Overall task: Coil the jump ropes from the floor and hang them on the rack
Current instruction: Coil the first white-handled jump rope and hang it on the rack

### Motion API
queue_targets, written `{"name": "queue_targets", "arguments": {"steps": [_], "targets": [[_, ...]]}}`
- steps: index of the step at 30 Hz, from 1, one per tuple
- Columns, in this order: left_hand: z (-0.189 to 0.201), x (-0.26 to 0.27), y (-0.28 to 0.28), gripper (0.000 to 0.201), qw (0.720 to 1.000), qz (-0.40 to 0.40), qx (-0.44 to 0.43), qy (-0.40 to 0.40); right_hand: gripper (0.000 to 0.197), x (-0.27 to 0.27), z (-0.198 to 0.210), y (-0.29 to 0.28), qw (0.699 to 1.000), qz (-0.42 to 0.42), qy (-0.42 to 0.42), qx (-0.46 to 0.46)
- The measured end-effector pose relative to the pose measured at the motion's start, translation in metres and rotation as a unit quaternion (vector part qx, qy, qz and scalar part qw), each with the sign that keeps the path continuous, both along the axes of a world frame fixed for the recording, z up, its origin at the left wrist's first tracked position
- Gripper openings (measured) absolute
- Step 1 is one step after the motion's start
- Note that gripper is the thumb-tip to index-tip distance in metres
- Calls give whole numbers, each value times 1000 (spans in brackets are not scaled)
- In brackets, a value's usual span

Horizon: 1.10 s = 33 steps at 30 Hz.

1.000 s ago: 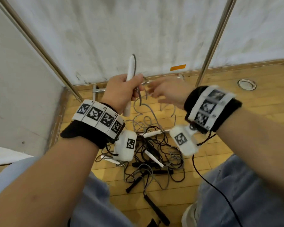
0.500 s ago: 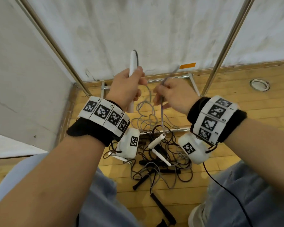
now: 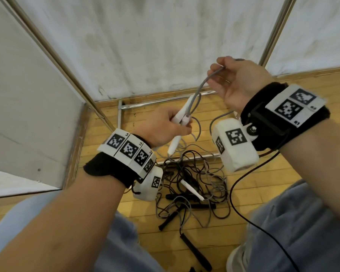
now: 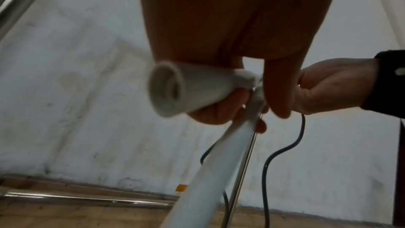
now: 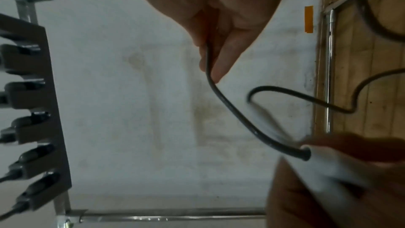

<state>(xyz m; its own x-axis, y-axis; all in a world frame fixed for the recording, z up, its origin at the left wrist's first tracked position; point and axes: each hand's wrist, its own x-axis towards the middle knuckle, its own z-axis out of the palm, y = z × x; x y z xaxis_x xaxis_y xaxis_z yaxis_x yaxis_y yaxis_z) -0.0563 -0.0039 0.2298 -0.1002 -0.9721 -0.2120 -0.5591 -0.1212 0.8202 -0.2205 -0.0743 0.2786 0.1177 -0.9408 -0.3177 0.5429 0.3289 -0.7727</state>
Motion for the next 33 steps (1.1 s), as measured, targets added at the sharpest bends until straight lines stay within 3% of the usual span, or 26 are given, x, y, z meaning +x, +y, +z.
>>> {"name": "queue_targets", "arguments": {"steps": [4,6,8,11,13,15,16,19,25,27,30,32,33], "targets": [[-6,-1,-1,22,999,13,-29,-28,23,-9,0,-10,998,-35,-31,30],[-5,0,-2,19,997,51,-64,16,25,-8,-6,-11,998,-13,24,50],[-2,1,-4,16,988,98,-98,73,27,-2,-17,-5,988,74,128,48],[1,1,-8,21,974,161,-117,106,21,10,-28,12,923,219,316,-23],[0,1,-9,29,974,171,-127,78,17,15,-30,18,872,190,426,-149],[-1,3,-9,35,981,140,-129,37,17,18,-31,17,823,95,490,-270],[-2,4,-8,36,986,113,-123,22,23,19,-30,16,813,74,490,-305],[1,8,-5,30,994,47,-98,24,29,21,-30,11,829,138,440,-316],[2,22,-4,25,995,44,-88,-3,36,24,-28,15,835,221,402,-306],[2,26,-4,23,995,50,-89,7,36,29,-29,18,801,204,462,-321],[3,31,0,23,994,52,-101,-6,39,35,-28,24,710,173,577,-365],[6,33,4,23,993,51,-109,-17,45,36,-24,26,685,182,598,-374],[8,34,6,22,992,47,-112,-19,47,35,-22,26,690,200,590,-369]]}}
